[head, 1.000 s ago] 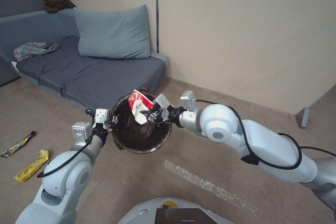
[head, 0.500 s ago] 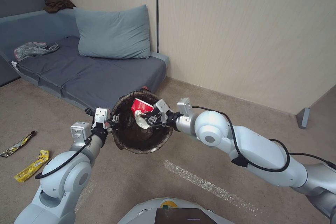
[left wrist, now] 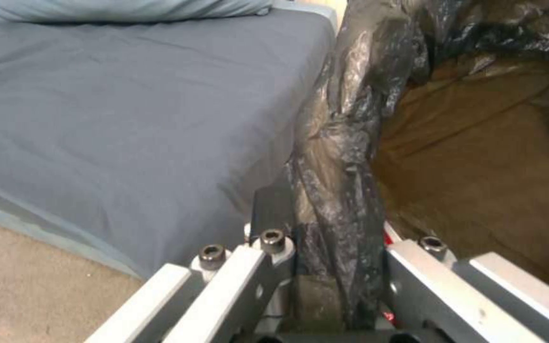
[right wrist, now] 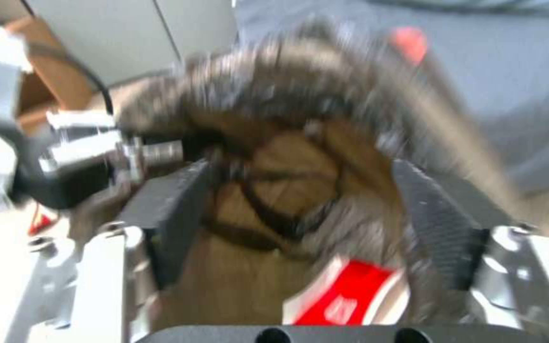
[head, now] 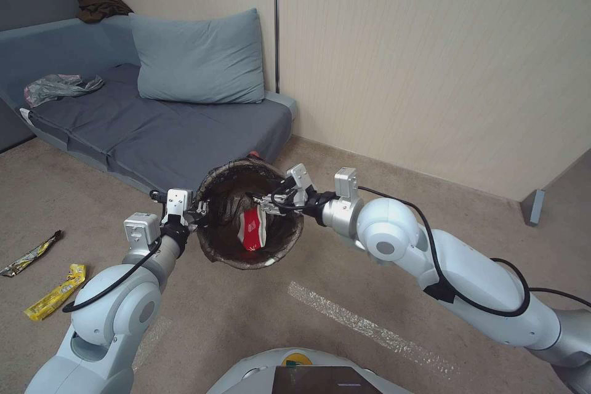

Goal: Pick up the trash bin, then pick up the garbage from the floor and place it into the trash bin.

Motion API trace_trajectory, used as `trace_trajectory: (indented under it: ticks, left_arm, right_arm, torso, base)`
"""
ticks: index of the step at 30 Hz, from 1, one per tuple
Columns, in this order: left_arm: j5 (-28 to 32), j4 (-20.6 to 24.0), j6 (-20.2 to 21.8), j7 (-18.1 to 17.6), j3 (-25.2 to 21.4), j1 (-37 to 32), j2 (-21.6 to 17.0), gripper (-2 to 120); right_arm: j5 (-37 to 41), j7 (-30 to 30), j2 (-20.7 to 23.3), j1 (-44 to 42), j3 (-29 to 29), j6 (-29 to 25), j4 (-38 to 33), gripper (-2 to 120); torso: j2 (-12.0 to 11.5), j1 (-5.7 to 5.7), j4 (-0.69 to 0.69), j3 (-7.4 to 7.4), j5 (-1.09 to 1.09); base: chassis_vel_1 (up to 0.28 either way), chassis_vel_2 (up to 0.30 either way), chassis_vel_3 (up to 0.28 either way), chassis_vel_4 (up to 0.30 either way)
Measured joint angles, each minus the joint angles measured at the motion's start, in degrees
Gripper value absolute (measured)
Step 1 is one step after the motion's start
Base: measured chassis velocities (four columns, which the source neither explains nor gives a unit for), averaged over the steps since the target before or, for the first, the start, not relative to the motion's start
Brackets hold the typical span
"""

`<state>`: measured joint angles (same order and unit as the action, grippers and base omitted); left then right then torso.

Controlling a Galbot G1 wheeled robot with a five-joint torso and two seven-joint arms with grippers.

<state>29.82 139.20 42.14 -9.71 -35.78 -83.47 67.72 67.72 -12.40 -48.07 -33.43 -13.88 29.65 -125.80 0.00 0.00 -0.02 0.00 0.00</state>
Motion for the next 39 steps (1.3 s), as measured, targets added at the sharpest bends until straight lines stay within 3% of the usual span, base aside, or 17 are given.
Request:
trace_trajectory:
  ticks: [2, 8, 11, 12, 15, 20, 21, 23, 24, 26, 27, 30, 39]
  left_arm:
    - [0.19, 0.00, 0.00, 0.13, -0.21, -0.06, 0.08, 0]
    - [0.75, -0.02, 0.00, 0.15, -0.30, -0.08, 0.33, 0]
    - [1.19, 0.02, 0.00, 0.06, -0.59, -0.08, 0.42, 0]
    - [1.19, 0.02, 0.00, 0.06, -0.59, -0.08, 0.42, 0]
    - [1.53, -0.12, 0.00, -0.02, -1.17, 0.18, 0.36, 0]
    - [1.75, -0.12, 0.00, 0.03, -1.14, 0.16, 0.39, 0]
    - [1.76, -0.12, 0.00, -0.03, -0.86, -0.02, 0.63, 0]
    - [1.70, -0.22, 0.00, -0.25, -0.44, -0.36, 1.27, 0]
    - [1.70, -0.22, 0.00, -0.25, -0.44, -0.36, 1.27, 0]
    - [1.10, -0.57, -0.13, -0.98, -0.07, -0.65, 2.23, 0]
    - [1.01, -0.58, -0.15, -1.04, 0.08, -0.76, 2.38, 0]
    - [0.87, -0.54, -0.20, -0.98, 0.39, -1.25, 2.44, 0]
    - [0.85, 0.37, -0.06, -0.72, 0.40, -1.93, 2.43, 0]
  right_arm:
    - [0.08, 0.71, 0.16, -1.29, 4.05, -1.52, -1.54, 86]
    - [-5.04, -1.16, 0.05, -3.94, 12.19, -3.74, -3.12, 99]
    - [-18.55, -2.50, 0.28, -11.43, 22.22, -6.64, -2.36, 100]
    - [-18.55, -2.50, 0.28, -11.43, 22.22, -6.64, -2.36, 100]
    - [-30.44, -3.23, -0.48, -21.99, 33.23, -11.87, -0.32, 100]
    - [-39.36, -2.27, -2.75, -28.89, 40.22, -17.94, 2.69, 100]
    - [-48.14, -1.04, -6.21, -34.37, 45.00, -23.77, 5.51, 100]
    - [-56.82, 1.48, -15.04, -42.39, 50.26, -30.01, 7.57, 100]
    - [-56.82, 1.48, -15.04, -42.39, 50.26, -30.01, 7.57, 100]
    - [-65.42, 3.58, -27.86, -48.83, 52.86, -38.67, 10.79, 100]
    - [-67.63, 4.00, -29.95, -49.66, 53.20, -40.50, 11.70, 100]
    - [-70.65, 4.29, -32.86, -50.11, 53.44, -42.70, 13.28, 100]
    - [-70.50, 4.58, -33.89, -47.39, 53.48, -40.28, 12.77, 100]
  torso:
    - [0.00, 0.00, 0.00, 0.00, 0.01]
    - [0.00, 0.00, 0.01, 0.00, 0.00]
    - [0.00, 0.00, 0.02, 0.00, 0.00]
    - [0.00, 0.00, 0.02, 0.00, 0.00]
    - [0.00, 0.00, -0.03, 0.00, 0.03]
    - [0.00, 0.00, -0.04, 0.00, 0.00]
    - [0.00, 0.00, -0.01, 0.00, 0.04]
    - [0.00, 0.00, -0.02, 0.00, 0.00]
    - [0.00, 0.00, -0.02, 0.00, 0.00]
    - [0.00, 0.00, -0.03, -0.01, 0.00]
    - [0.00, 0.00, -0.02, -0.01, -0.01]
    - [0.00, 0.00, -0.01, 0.00, 0.00]
    - [0.00, 0.00, 0.00, 0.00, -0.01]
  base:
    - [0.000, 0.000, 0.000, 0.000]
    - [0.000, 0.000, 0.000, 0.000]
    - [0.000, 0.000, 0.000, 0.000]
    - [0.000, 0.000, 0.000, 0.000]
    - [0.000, 0.000, 0.000, 0.000]
    - [0.000, 0.000, 0.000, 0.000]
    - [0.000, 0.000, 0.000, 0.000]
    - [0.000, 0.000, 0.000, 0.000]
    - [0.000, 0.000, 0.000, 0.000]
    - [0.000, 0.000, 0.000, 0.000]
    - [0.000, 0.000, 0.000, 0.000]
    - [0.000, 0.000, 0.000, 0.000]
    - [0.000, 0.000, 0.000, 0.000]
